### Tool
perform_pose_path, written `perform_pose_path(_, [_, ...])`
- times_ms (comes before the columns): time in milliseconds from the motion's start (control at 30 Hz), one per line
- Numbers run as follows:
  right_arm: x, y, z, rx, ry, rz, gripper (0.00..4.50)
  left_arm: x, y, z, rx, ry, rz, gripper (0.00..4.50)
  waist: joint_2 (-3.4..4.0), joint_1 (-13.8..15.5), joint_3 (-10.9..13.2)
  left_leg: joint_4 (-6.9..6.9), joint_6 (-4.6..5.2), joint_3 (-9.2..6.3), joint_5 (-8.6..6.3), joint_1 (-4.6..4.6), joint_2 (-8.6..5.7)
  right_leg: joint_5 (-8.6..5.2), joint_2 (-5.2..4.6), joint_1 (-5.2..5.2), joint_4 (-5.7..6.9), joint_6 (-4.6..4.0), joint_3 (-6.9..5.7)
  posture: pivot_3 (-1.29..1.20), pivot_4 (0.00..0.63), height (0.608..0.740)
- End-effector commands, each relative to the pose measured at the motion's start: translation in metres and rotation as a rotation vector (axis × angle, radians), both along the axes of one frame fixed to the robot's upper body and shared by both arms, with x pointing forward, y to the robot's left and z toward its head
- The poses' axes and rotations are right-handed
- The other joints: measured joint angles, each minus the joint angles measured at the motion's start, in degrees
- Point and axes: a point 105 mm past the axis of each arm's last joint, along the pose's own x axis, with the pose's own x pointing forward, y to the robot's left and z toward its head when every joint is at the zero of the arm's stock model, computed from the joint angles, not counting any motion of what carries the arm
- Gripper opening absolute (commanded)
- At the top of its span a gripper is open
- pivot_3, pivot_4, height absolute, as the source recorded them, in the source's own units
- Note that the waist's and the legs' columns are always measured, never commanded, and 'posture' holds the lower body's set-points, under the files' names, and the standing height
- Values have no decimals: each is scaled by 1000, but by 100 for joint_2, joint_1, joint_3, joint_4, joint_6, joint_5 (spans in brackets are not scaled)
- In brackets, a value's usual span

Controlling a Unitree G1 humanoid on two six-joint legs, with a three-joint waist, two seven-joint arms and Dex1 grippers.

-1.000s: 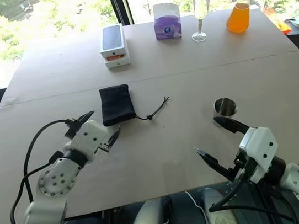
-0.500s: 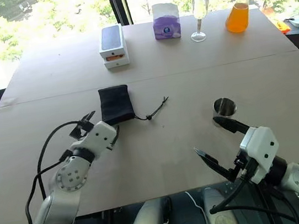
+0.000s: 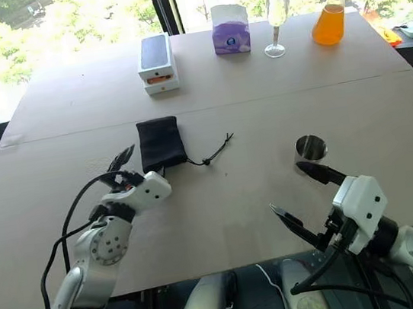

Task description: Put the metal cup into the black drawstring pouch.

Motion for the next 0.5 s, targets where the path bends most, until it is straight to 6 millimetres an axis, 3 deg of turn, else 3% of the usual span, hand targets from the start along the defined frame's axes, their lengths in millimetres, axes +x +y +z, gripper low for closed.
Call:
perform_pose_path(33, [-4,4,11,3,-55,21,4500,-1,-5,11,6,-48,-9,4453,0,0,0,0,0,0,0,0,0,0,0,0,0,0,0,0,150,740])
perform_pose_path(500, [-6,6,9,9,-41,33,4500,7,9,8,29,-13,86,4453,0,-1,0,0,0,0,0,0,0,0,0,0,0,0,-3,0,150,740])
